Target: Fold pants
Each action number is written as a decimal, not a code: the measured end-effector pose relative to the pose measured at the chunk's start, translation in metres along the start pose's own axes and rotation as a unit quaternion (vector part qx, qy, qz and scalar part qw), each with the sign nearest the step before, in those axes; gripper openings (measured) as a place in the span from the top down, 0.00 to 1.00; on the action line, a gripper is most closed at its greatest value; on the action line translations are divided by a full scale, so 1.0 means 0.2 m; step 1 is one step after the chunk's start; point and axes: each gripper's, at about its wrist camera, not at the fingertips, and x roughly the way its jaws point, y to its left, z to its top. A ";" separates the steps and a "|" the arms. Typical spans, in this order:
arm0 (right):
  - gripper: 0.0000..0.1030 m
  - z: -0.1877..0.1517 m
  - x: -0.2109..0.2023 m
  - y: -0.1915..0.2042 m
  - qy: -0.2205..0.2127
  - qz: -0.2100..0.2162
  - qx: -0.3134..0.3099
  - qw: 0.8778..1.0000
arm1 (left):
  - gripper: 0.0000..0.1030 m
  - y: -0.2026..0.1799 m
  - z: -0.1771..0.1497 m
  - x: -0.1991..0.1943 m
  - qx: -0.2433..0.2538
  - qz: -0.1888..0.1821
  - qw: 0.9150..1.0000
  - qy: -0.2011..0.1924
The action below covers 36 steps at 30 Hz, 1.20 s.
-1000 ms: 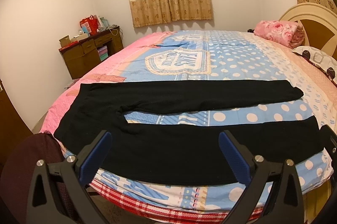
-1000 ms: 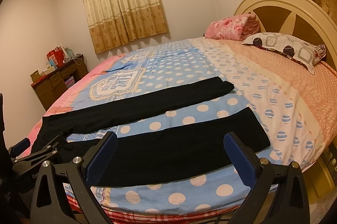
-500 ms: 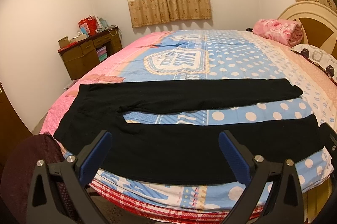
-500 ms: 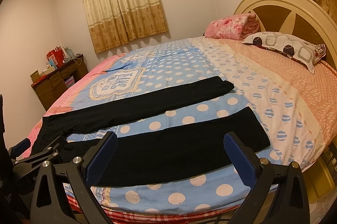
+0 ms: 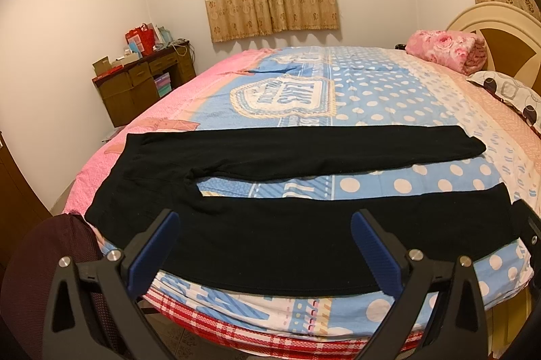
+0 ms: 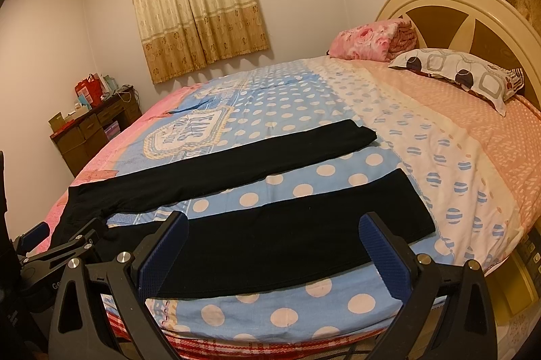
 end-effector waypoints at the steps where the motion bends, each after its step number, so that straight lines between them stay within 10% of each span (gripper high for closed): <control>1: 0.01 0.00 0.00 0.00 0.000 0.000 0.000 1.000 | 0.00 0.00 -0.01 0.00 0.000 0.000 1.000 0.000; 24: 0.01 -0.02 0.18 -0.06 0.040 -0.006 0.014 0.999 | 0.00 0.05 -0.04 0.20 0.008 0.022 0.999 0.046; 36: 0.01 0.05 0.44 -0.05 0.072 0.020 -0.021 0.997 | 0.00 0.37 0.05 0.53 -0.017 0.057 0.994 0.089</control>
